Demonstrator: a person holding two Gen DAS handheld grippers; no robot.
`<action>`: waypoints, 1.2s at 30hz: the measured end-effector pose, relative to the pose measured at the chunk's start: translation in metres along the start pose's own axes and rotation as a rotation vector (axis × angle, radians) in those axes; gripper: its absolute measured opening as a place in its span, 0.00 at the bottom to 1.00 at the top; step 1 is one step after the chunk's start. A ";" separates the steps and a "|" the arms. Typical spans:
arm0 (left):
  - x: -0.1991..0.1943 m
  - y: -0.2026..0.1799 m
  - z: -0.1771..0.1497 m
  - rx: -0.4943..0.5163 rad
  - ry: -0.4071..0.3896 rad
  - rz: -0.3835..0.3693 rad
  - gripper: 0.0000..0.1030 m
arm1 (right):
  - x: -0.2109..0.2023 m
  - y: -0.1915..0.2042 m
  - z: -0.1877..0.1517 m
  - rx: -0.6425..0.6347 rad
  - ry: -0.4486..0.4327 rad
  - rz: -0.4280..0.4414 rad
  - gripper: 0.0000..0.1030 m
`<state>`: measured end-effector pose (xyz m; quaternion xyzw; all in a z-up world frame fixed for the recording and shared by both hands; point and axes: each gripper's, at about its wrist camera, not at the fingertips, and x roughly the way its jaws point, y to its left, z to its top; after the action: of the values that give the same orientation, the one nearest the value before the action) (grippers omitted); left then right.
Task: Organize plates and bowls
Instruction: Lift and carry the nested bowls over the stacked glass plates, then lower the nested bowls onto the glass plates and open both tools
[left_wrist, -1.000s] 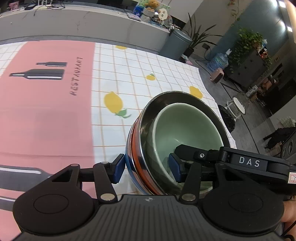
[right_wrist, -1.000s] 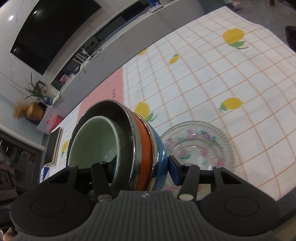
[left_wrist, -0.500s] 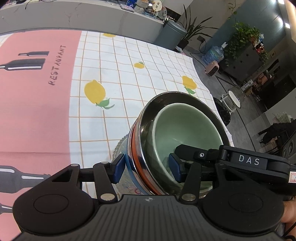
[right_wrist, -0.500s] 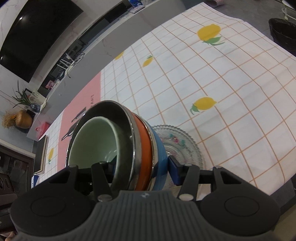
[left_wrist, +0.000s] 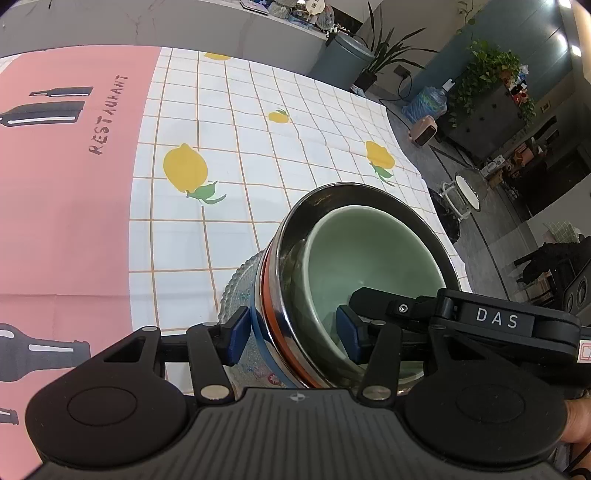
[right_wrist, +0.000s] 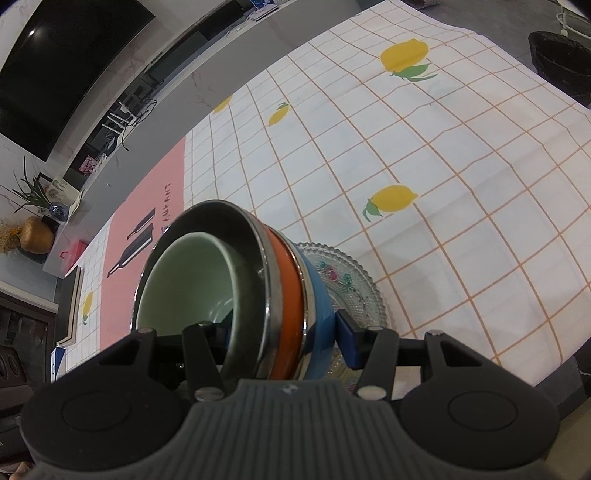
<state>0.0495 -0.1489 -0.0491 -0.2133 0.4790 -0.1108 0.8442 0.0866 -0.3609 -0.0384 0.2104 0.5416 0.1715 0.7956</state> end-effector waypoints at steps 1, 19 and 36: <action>0.001 0.000 0.000 -0.001 0.002 0.000 0.55 | 0.001 -0.001 0.000 0.001 0.002 -0.002 0.50; 0.002 -0.009 -0.003 0.051 0.007 0.038 0.55 | 0.007 -0.006 0.000 0.025 0.014 0.003 0.53; -0.010 -0.019 -0.001 0.097 -0.052 0.045 0.62 | -0.023 0.007 -0.002 -0.080 -0.149 -0.060 0.65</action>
<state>0.0434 -0.1623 -0.0332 -0.1640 0.4558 -0.1092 0.8680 0.0768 -0.3659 -0.0172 0.1741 0.4795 0.1531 0.8463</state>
